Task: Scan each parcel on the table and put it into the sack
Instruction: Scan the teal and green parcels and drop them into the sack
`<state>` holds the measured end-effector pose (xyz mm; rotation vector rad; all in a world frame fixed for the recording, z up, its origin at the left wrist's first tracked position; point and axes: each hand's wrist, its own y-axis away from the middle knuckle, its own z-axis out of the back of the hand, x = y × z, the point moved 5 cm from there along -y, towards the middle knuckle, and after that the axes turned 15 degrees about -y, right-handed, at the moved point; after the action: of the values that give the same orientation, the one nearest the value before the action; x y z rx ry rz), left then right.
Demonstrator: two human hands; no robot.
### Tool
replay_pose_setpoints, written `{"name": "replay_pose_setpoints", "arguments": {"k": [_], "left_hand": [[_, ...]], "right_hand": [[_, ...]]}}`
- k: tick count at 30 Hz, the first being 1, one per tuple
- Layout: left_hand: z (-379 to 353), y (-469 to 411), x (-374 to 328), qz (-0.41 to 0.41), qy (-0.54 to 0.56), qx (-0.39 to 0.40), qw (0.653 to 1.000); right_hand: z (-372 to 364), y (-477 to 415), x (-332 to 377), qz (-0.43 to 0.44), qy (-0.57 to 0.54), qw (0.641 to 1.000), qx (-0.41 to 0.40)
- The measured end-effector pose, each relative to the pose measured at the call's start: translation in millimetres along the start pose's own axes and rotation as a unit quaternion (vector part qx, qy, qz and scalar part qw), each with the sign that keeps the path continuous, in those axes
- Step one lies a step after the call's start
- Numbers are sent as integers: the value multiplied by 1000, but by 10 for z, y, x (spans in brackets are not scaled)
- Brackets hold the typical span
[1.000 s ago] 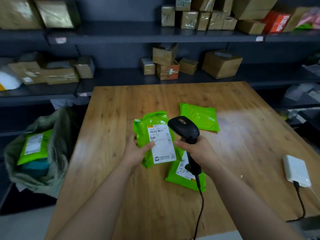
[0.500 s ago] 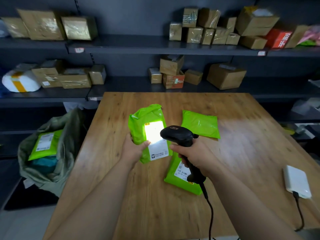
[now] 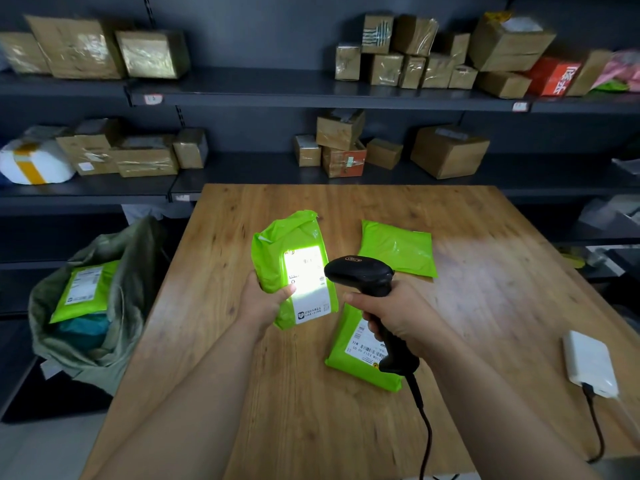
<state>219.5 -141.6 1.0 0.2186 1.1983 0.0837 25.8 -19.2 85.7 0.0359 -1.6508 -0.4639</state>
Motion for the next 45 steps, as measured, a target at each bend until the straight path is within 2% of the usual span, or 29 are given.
{"name": "replay_pose_setpoints", "arguments": {"k": [16,26,45], "left_hand": [[-32,-7,66,-3,1,20,1000],[7,-66,168,23,19,21,999],[93,-9,241,28,-14,29,999]], "right_hand": [[64,72,15,-6,-12,1000,-11],[137,228,38,-8,-8,1000,-19],[34,313,122,-2,-25,999,-21]]}}
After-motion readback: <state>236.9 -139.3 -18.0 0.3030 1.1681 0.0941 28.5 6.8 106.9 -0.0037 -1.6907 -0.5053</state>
